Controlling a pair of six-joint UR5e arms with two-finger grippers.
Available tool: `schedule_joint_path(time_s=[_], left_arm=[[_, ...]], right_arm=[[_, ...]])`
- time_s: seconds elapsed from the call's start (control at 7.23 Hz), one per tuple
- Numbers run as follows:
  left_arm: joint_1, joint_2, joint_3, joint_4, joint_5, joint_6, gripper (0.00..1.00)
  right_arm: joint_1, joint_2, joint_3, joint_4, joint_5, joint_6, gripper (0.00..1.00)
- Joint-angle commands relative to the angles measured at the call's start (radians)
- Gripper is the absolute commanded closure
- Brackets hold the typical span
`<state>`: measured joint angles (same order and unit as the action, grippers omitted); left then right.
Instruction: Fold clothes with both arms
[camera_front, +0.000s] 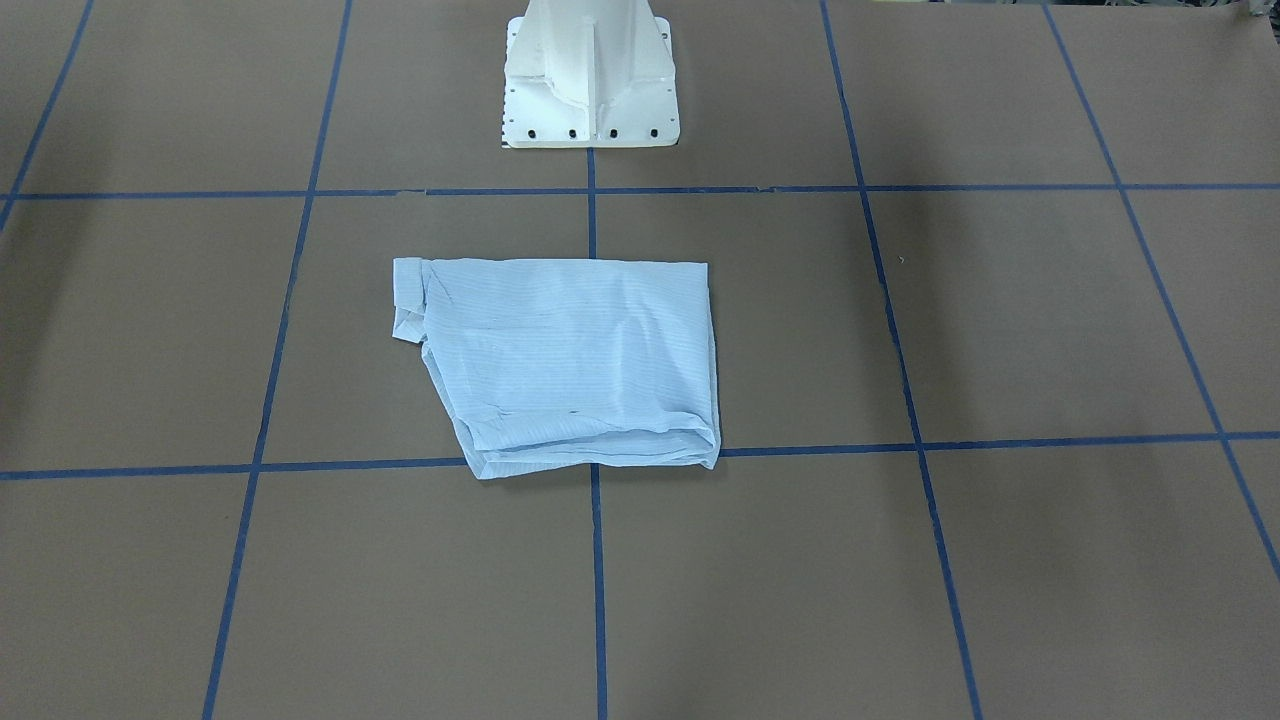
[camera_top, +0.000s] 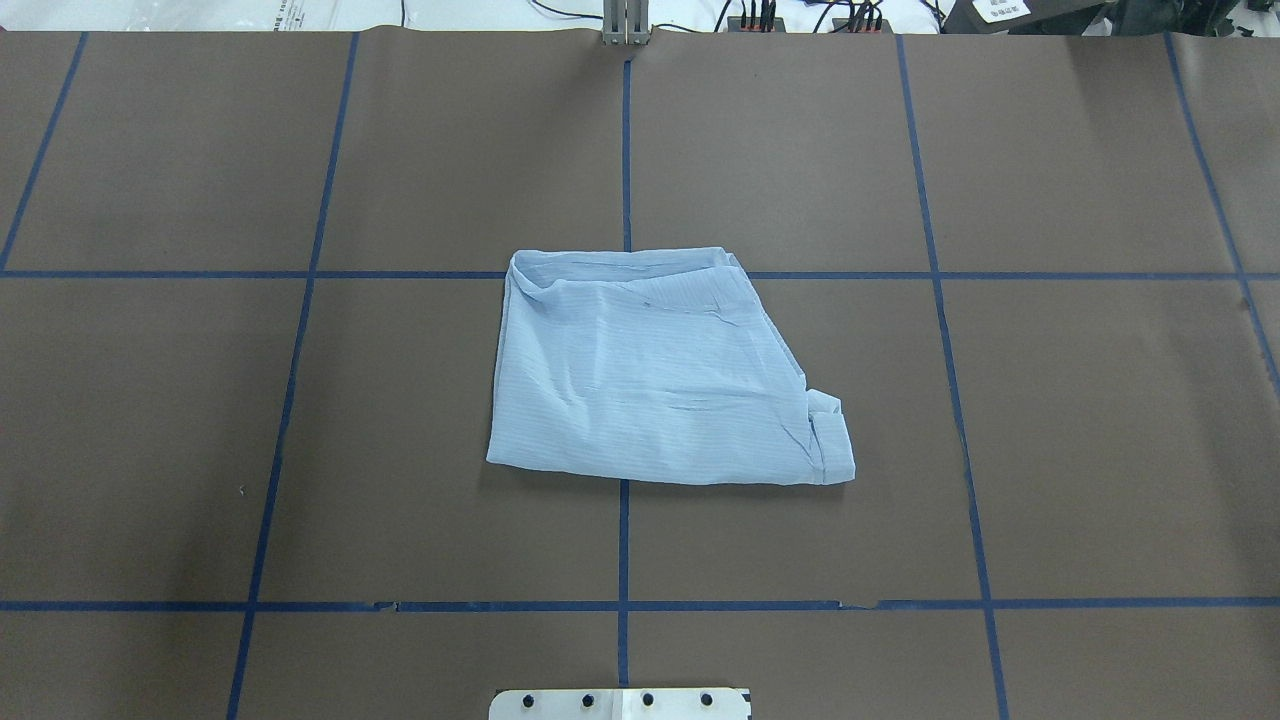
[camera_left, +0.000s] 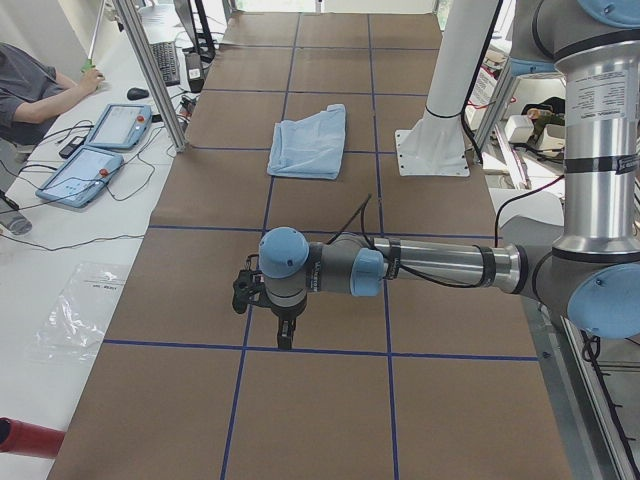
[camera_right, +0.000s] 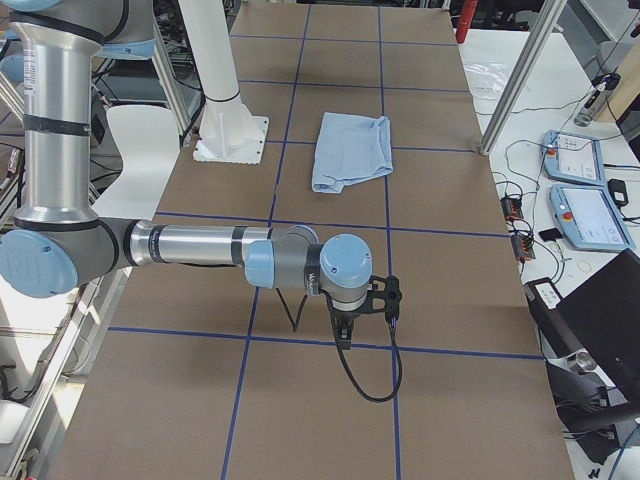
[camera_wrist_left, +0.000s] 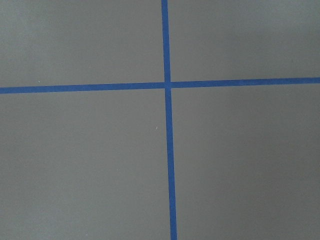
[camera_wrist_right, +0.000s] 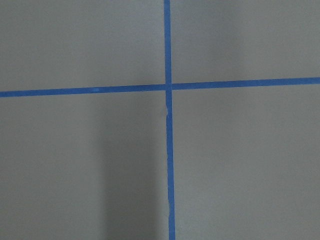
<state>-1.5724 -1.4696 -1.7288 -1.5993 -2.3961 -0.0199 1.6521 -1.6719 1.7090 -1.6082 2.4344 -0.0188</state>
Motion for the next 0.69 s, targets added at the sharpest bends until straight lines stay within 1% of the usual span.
schedule_joint_path(time_s=[0.0, 0.55], left_arm=[[0.000, 0.000, -0.002, 0.001, 0.000, 0.000, 0.00], [0.000, -0.002, 0.005, -0.001, 0.000, 0.000, 0.00]], right_arm=[[0.000, 0.000, 0.000, 0.001, -0.002, -0.001, 0.00], [0.000, 0.001, 0.003, 0.001, -0.005, 0.000, 0.00]])
